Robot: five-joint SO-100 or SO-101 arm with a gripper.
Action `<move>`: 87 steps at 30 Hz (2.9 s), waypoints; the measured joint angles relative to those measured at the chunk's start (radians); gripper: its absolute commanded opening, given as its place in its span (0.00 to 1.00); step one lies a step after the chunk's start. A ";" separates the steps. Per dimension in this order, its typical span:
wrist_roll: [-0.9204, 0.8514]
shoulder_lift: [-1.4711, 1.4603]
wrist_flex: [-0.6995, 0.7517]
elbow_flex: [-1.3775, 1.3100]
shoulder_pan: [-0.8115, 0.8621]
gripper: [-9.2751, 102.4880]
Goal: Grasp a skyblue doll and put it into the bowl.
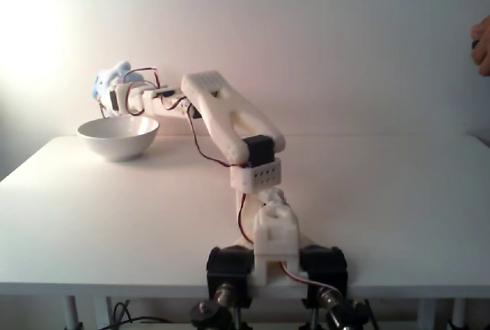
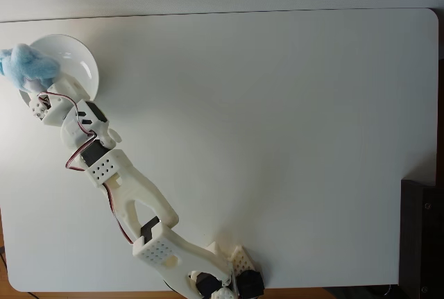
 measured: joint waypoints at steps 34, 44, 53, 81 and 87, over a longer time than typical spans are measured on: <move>0.000 -0.072 -0.051 0.002 0.061 0.76; 0.000 -0.072 -0.051 0.000 0.086 0.72; 0.000 -0.072 -0.051 -0.046 0.077 0.30; -0.109 0.083 -0.051 -0.048 0.285 0.14; -0.109 0.241 -0.051 0.092 0.354 0.14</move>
